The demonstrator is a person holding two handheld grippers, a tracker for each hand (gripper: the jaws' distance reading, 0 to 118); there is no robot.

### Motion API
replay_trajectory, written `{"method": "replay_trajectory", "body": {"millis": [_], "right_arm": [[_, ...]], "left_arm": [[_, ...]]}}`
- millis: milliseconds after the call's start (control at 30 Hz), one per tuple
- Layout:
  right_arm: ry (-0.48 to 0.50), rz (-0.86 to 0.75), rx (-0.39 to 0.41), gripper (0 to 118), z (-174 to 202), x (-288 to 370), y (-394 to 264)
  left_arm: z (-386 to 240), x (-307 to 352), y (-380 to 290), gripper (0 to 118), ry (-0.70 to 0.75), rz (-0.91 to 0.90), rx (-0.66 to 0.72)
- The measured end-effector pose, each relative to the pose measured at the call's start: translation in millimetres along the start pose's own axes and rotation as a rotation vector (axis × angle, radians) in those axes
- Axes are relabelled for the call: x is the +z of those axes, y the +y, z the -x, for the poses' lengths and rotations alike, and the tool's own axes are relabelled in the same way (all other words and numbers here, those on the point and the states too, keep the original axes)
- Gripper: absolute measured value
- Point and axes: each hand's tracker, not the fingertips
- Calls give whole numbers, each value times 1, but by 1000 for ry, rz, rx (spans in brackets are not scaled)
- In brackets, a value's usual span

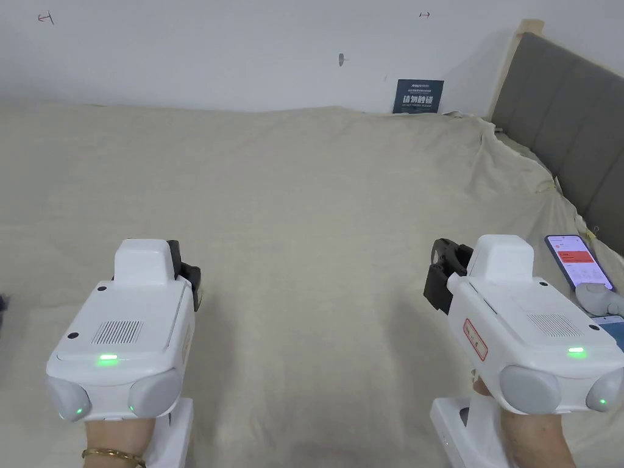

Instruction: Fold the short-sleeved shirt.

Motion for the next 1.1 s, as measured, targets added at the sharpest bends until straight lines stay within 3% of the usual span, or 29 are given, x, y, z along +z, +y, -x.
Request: {"method": "replay_trajectory", "body": {"millis": [1100], "right_arm": [[21,25,9,0,8,3,-10]], "left_arm": [[-2,4,-9,0,0,8,-17]]}}
